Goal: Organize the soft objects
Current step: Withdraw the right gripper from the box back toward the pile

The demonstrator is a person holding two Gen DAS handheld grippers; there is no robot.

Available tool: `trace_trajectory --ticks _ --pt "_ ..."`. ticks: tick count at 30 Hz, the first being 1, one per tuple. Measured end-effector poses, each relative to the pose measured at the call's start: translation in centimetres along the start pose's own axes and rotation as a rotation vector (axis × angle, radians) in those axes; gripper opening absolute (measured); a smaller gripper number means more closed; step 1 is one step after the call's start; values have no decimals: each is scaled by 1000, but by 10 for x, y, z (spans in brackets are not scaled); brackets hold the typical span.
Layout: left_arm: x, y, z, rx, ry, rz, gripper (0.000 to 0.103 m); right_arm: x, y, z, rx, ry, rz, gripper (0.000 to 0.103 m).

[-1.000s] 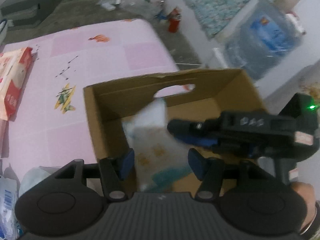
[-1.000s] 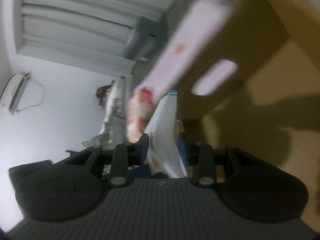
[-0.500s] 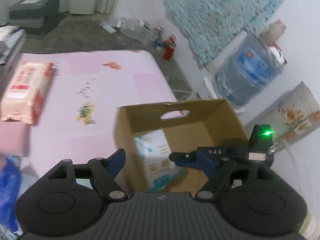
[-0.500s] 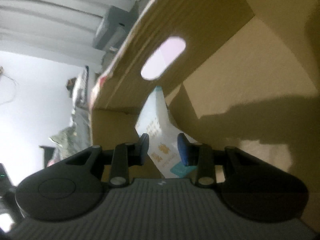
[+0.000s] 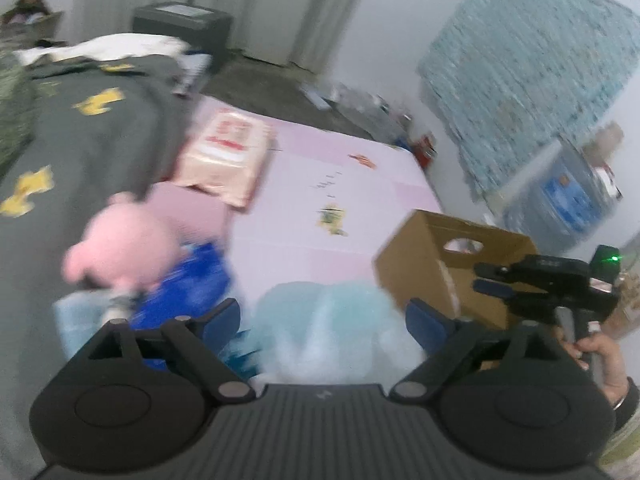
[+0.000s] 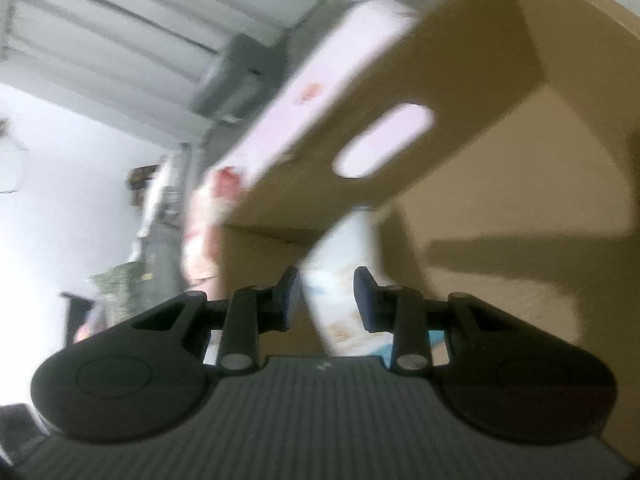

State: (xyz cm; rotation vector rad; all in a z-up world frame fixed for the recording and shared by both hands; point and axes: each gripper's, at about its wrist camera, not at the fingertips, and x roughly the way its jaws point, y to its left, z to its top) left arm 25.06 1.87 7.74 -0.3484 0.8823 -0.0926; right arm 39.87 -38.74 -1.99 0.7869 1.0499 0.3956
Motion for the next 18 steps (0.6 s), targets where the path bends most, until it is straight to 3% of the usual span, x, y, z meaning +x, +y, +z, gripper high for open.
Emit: trace_trajectory --ticks 3,6,9,13,18 --pt "-11 26 -18 -46 -21 25 95 9 6 -6 -28 34 -10 30" --pt "-21 51 -30 -78 -20 49 95 41 -10 -14 11 105 -92 29" --pt "-34 71 -37 -73 -53 95 95 45 -14 -18 45 132 -90 29" --pt "-51 87 -34 -18 -131 156 95 12 20 -9 -19 90 -66 30" --pt "-61 93 -25 4 -210 150 95 -11 85 -2 -123 48 10 39"
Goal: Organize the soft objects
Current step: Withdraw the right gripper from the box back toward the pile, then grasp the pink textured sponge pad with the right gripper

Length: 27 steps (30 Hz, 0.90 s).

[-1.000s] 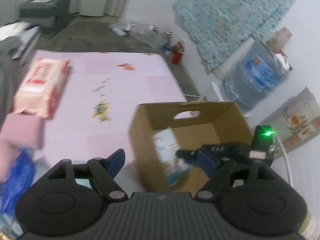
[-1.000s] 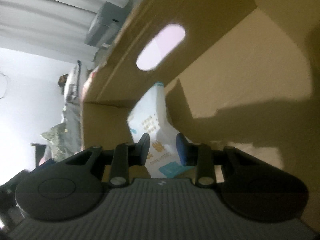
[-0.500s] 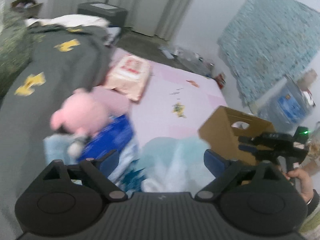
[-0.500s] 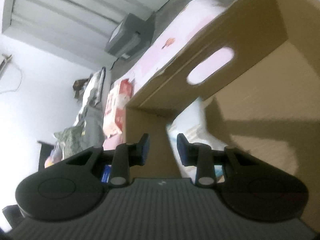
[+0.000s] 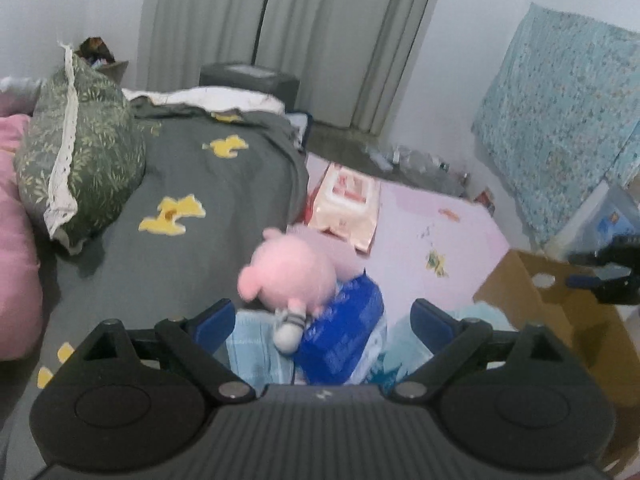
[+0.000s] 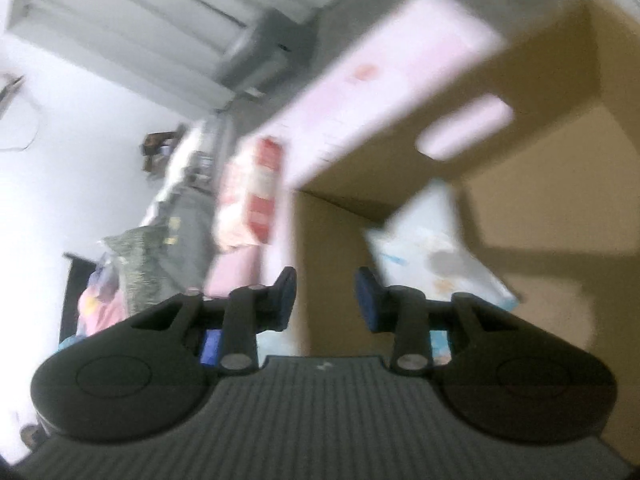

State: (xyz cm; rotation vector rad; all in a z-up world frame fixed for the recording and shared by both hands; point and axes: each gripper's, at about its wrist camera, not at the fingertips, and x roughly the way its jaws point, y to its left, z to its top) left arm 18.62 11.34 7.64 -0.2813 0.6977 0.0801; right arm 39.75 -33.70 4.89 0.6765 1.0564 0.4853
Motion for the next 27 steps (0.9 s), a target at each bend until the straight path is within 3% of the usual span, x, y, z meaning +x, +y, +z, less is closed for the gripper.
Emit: trace_trajectory --ticks 4,8,13,17,21,23,27 --pt "8 3 0 -26 -7 -13 95 23 49 3 -43 60 89 52" --pt "17 5 -8 -51 4 -13 95 90 89 0 -45 185 112 57" --pt "15 19 -16 -109 11 19 95 200 107 -6 28 299 43 59" --pt "10 35 -23 -159 29 25 95 278 99 -13 103 358 -45 65" --pt "2 47 -27 -172 25 42 95 315 93 -18 122 360 -90 65" --pt "-3 53 -28 -183 20 49 95 324 93 -21 112 346 -68 63" --pt "-11 62 -27 -213 8 57 95 318 99 -25 86 325 -53 46"
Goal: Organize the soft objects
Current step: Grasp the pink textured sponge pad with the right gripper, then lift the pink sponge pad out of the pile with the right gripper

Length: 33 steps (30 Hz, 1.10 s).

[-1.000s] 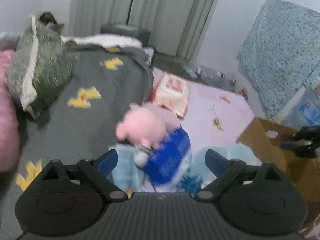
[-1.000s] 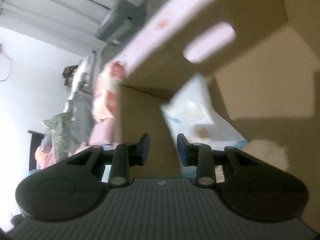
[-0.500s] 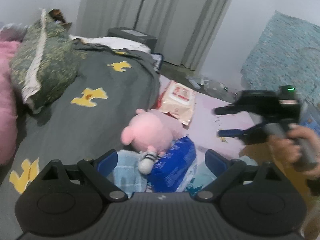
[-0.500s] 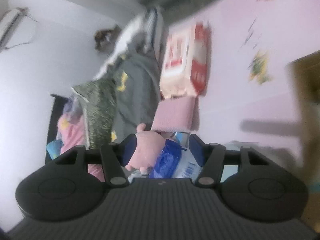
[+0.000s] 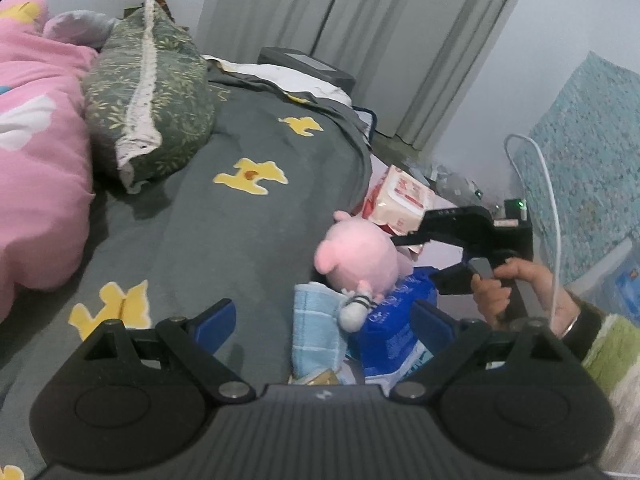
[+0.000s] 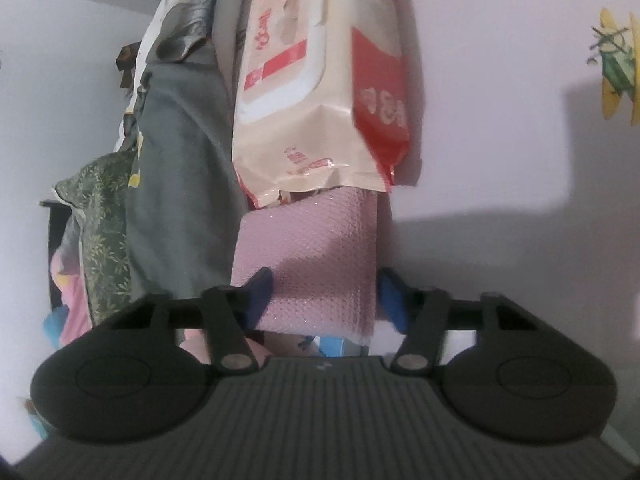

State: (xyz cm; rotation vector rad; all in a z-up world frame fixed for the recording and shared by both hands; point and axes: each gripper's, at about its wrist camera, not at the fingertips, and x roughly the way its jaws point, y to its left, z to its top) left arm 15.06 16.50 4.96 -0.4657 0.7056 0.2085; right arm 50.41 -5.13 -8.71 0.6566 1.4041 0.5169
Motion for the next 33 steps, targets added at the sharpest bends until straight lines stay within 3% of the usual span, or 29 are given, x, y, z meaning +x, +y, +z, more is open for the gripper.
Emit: trace_trajectory --ticks 6,13,18,22,25,28,30,33 --pt "-9 0 -4 3 -14 1 95 -24 15 -5 -71 -83 1 30" --pt "-14 -18 -12 66 -33 0 95 -87 34 -5 -188 -172 50 29" --pt "-25 -30 -16 115 -53 -22 95 -153 40 -27 -320 -115 122 30" --pt "-23 -35 -10 59 -35 -74 93 -201 33 -63 -436 -26 142 30" --pt "-11 -46 -8 15 9 -135 88 -226 13 -96 -473 53 142 30" --pt "11 -68 -13 2 85 -231 84 -234 -13 -131 -495 121 88 30" --pt "33 -83 -22 -17 173 -313 76 -234 -30 -149 -517 150 33 30" --pt "67 -102 -42 -29 327 -409 74 -231 -50 -163 -517 188 -12 30"
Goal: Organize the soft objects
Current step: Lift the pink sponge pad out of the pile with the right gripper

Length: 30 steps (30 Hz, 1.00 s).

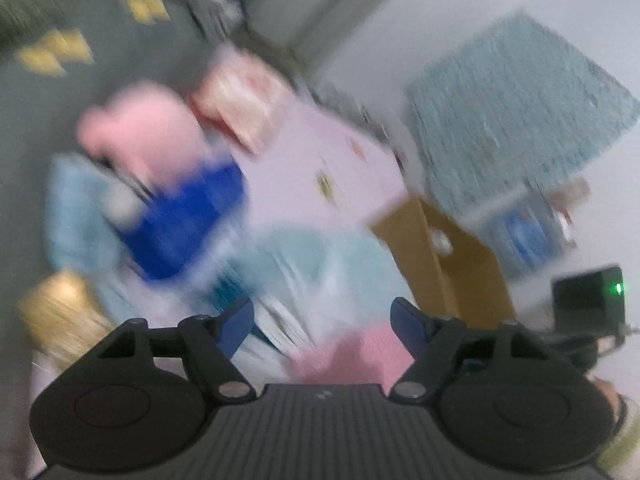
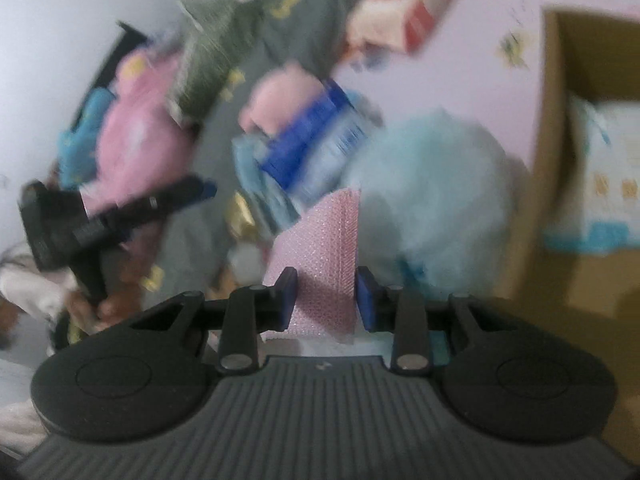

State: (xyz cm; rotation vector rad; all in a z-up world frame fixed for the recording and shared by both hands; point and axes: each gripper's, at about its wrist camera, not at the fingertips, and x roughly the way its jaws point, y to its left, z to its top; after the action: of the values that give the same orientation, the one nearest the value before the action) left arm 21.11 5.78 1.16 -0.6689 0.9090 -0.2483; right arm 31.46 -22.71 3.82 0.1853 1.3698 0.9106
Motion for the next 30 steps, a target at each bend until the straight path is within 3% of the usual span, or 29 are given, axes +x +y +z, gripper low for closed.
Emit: trace_trajectory --ticks 3,9,16,21,26,30 --pt "29 -1 -11 -4 79 -9 69 0 -6 -5 -15 16 5 31" --pt "30 8 -23 -59 70 -77 68 -16 -8 -9 -16 -25 -13 34" --pt "19 -16 -36 78 61 -94 68 -6 -8 6 -18 -106 -5 34" --pt "8 -35 -40 204 24 -12 68 0 -2 24 -64 -127 -20 35" --pt "-7 -43 -32 325 -78 102 83 2 -1 31 -85 -100 -28 35" --pt "1 -53 -24 411 -62 127 83 5 1 28 -115 -76 -30 35"
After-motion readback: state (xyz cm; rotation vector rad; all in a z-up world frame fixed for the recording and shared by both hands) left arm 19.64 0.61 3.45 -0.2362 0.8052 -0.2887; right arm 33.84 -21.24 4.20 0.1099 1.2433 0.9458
